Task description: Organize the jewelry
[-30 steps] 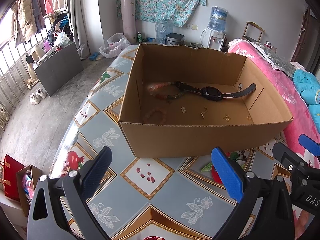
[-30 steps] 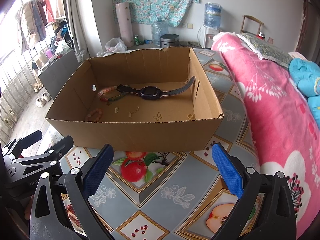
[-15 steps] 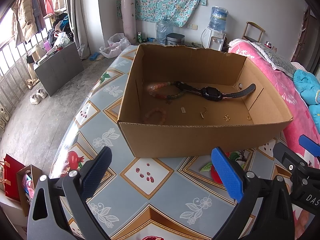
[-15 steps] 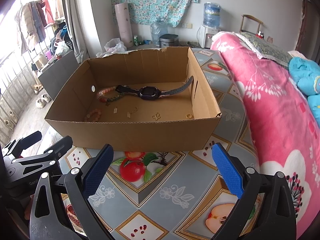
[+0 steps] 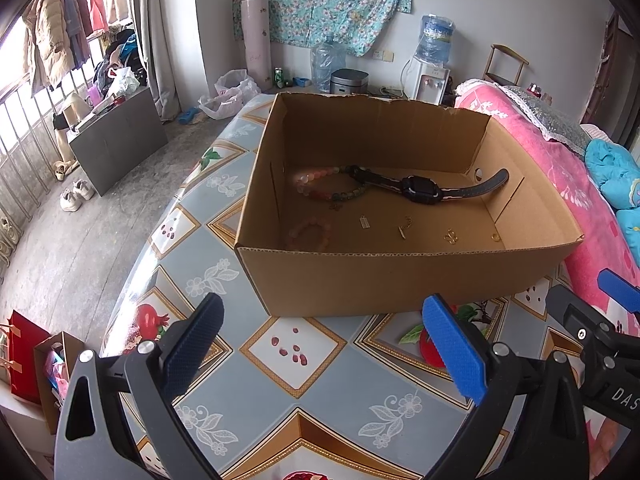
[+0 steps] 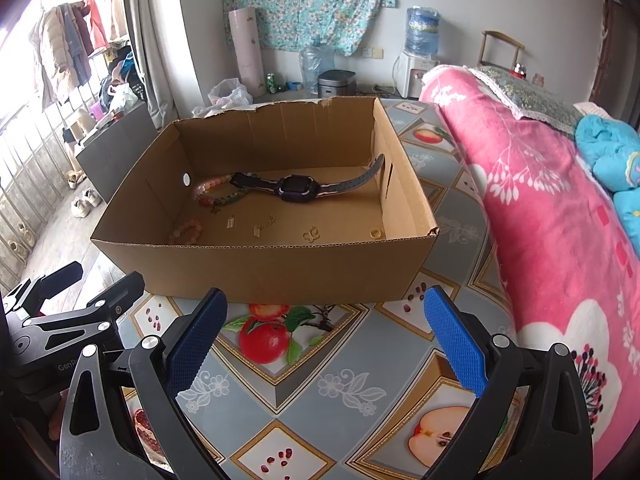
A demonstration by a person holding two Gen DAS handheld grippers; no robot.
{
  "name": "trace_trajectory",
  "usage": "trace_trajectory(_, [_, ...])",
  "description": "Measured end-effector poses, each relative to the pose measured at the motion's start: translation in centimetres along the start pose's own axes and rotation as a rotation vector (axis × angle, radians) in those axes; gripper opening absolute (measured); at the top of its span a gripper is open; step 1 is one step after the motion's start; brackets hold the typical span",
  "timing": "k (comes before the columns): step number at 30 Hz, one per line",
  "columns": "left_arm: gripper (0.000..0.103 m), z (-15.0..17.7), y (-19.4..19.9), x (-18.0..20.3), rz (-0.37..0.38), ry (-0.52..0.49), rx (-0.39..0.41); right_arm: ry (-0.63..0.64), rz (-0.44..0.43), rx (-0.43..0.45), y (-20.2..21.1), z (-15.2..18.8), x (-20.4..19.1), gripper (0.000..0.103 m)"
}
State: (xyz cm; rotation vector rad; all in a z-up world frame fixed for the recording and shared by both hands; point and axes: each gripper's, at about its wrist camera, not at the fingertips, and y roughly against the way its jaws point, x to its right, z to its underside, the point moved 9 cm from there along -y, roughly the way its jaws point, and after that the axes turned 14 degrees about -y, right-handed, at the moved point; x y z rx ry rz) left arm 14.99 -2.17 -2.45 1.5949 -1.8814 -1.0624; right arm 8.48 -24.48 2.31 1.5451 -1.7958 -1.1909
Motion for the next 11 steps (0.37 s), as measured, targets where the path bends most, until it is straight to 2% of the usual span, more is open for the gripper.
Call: trace_trajectory(11, [0.098, -0.01, 0.05, 0.03, 0.003, 0.014, -0.010, -0.007, 0.006, -0.003, 0.02, 0.12, -0.10, 0.095])
